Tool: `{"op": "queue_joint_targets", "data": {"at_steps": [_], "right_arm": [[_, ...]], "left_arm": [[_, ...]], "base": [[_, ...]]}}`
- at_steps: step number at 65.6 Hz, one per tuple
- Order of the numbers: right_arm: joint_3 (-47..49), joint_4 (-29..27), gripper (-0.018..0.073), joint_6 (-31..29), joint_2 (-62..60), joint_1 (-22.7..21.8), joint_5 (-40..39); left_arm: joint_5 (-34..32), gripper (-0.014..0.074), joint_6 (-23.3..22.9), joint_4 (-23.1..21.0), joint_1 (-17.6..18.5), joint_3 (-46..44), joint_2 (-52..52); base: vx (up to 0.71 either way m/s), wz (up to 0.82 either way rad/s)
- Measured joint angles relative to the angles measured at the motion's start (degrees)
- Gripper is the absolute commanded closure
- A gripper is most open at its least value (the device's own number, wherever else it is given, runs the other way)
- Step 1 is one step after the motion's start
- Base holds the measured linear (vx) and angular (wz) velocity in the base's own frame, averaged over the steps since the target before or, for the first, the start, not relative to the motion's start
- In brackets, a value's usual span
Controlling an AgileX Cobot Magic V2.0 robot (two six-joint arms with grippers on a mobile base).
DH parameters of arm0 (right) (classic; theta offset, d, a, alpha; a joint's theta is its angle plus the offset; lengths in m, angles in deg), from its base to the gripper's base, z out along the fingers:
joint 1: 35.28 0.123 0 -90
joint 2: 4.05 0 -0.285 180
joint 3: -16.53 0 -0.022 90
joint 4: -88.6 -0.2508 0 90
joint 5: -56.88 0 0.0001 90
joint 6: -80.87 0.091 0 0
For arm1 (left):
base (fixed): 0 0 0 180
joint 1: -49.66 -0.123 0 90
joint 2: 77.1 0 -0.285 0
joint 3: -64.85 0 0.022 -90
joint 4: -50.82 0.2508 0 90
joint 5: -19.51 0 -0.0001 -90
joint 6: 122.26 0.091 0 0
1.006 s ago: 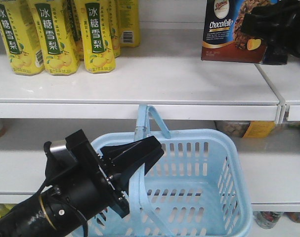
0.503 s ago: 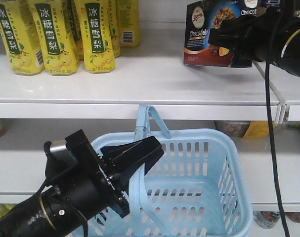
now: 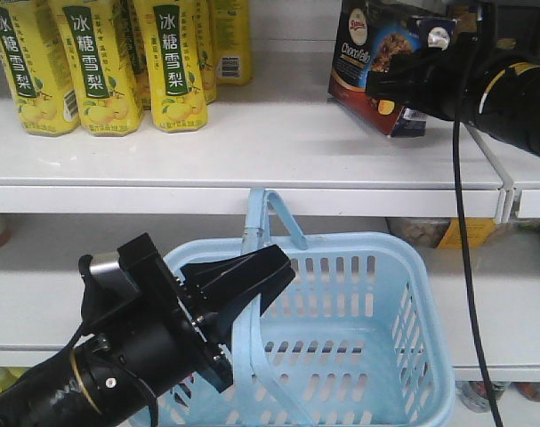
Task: Left arm holds basket, right arm returns cookies
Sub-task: 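Raise the box with the right gripper onto the upper shelf, then open the right gripper and withdraw it from the placed box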
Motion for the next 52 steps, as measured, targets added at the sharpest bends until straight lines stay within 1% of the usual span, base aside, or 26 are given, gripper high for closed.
{"op": "queue_joint_targets", "data": {"at_steps": [15,22,29,44,52], "right_arm": [[0.0,0.0,0.0559,-0.5,0.8,0.0,0.1],[0.0,0.0,0.0528,-0.6,0.8,0.0,0.1],[0.0,0.0,0.0453,-0.7,0.8,0.0,0.1],[-0.1,0.0,0.0193,-0.7,0.4,0.0,0.2],[-0.2,0.0,0.011,-0.7,-0.9,0.0,0.5]], "left_arm": [[0.0,0.0596,0.0,0.0,0.0,0.0,0.0],[0.0,0.0596,0.0,0.0,0.0,0.0,0.0],[0.0,0.0596,0.0,0.0,0.0,0.0,0.0],[0.0,0.0596,0.0,0.0,0.0,0.0,0.0],[0.0,0.0596,0.0,0.0,0.0,0.0,0.0]], "base": [[0.0,0.0],[0.0,0.0],[0.0,0.0],[0.0,0.0],[0.0,0.0]]}}
